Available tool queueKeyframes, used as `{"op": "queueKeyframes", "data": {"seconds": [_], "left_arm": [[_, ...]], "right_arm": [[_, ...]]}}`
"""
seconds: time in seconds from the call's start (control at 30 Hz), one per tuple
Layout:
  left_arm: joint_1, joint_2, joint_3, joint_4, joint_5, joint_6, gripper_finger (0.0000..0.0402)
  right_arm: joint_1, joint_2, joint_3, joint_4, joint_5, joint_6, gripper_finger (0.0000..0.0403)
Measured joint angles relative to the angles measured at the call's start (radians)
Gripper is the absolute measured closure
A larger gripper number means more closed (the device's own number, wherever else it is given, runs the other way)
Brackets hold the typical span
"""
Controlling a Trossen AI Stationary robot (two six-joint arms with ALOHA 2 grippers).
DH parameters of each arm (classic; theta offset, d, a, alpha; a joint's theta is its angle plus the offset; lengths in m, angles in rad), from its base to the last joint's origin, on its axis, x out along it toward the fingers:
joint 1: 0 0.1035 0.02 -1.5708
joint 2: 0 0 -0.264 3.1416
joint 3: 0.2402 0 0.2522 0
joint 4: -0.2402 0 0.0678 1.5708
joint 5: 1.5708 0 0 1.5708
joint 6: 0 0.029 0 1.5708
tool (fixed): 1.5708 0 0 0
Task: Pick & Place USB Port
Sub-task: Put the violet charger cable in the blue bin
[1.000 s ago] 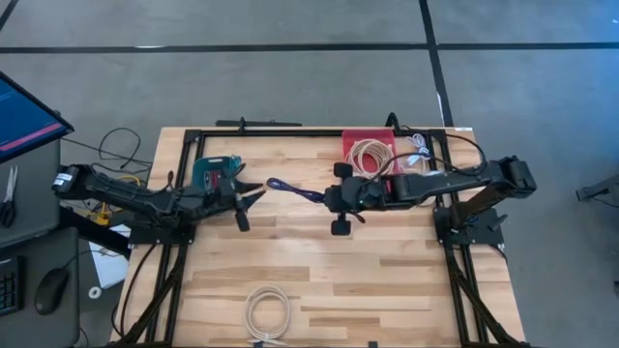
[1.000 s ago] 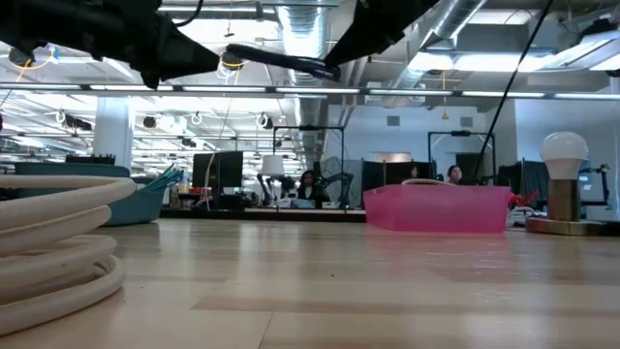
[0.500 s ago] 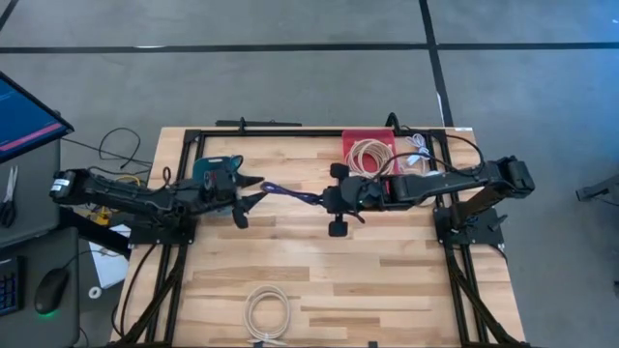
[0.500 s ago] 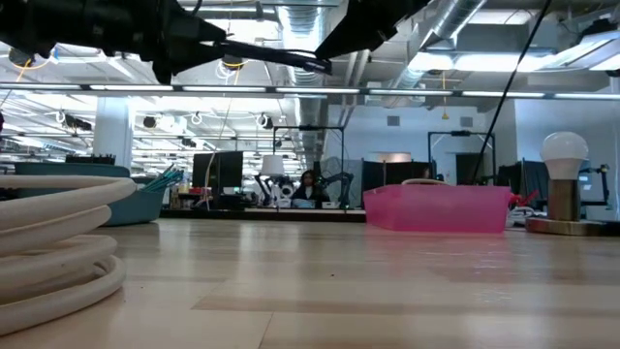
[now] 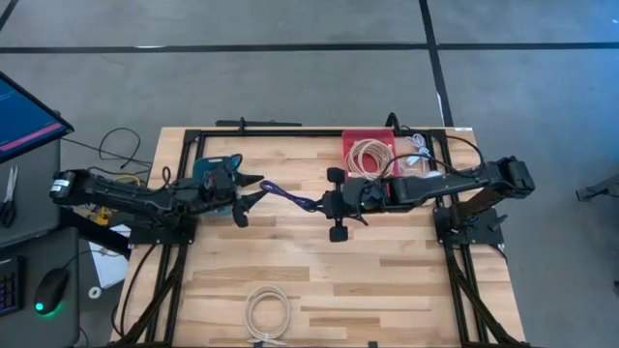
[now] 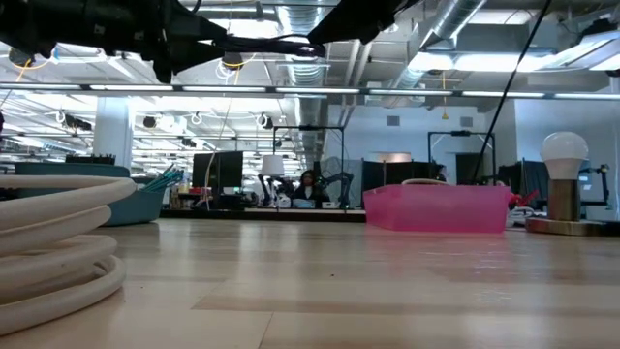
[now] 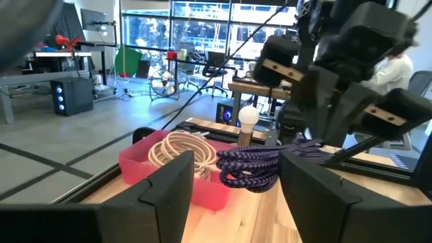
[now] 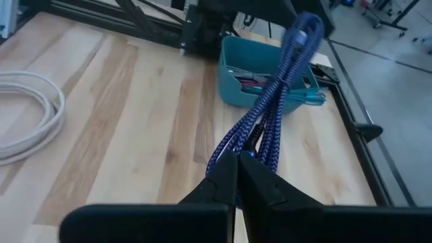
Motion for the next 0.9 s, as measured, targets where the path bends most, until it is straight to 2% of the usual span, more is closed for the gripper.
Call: {"op": "queueKeyframes", "data": {"seconds": [0.27, 0.5, 0.9], "left_arm": [[0.011, 0.000, 0.000, 0.000, 0.008, 0.000, 0.0192], [0.011, 0.000, 0.000, 0.007, 0.179, -0.026, 0.0206], [0.011, 0.000, 0.000, 0.010, 0.192, -0.026, 0.0237]], "right_arm": [[0.019, 0.000, 0.000, 0.023, 0.000, -0.025, 0.0403], [0.013, 0.000, 0.000, 0.047, -0.002, -0.029, 0.0403], [0.012, 0.000, 0.000, 0.061, -0.025, -0.029, 0.0403]]}}
